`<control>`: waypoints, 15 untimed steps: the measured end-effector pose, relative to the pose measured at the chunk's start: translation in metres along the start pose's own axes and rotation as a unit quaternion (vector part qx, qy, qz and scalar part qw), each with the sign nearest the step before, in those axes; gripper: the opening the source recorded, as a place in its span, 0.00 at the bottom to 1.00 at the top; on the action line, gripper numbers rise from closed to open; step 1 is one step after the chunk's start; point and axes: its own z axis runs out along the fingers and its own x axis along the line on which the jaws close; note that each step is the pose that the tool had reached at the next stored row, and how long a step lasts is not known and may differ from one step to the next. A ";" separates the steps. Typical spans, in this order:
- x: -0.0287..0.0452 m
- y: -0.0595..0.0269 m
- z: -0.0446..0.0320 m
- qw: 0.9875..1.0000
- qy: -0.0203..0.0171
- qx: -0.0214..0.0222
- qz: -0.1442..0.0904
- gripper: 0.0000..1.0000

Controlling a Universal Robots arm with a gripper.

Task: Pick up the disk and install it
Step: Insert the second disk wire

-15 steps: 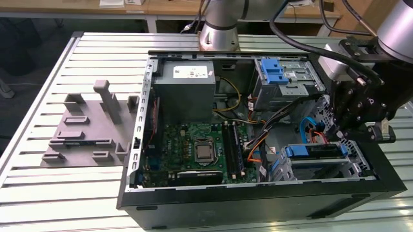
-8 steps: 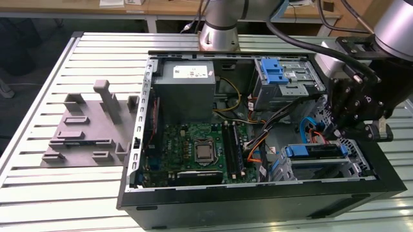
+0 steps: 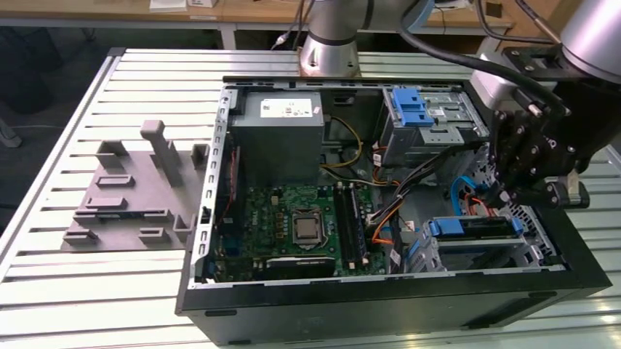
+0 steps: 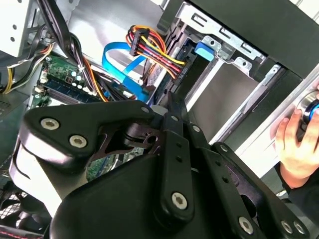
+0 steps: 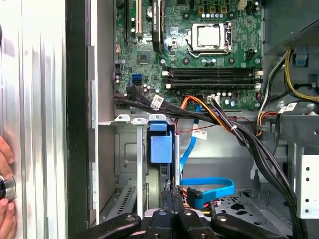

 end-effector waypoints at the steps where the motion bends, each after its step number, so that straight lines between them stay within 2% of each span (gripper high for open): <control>1: -0.0005 0.0004 -0.0011 1.000 0.000 0.000 0.000 0.11; 9: -0.0072 0.0034 -0.0071 1.000 0.000 -0.002 -0.001 0.11; 15: -0.0125 0.0054 -0.0081 1.000 0.001 -0.002 -0.002 0.11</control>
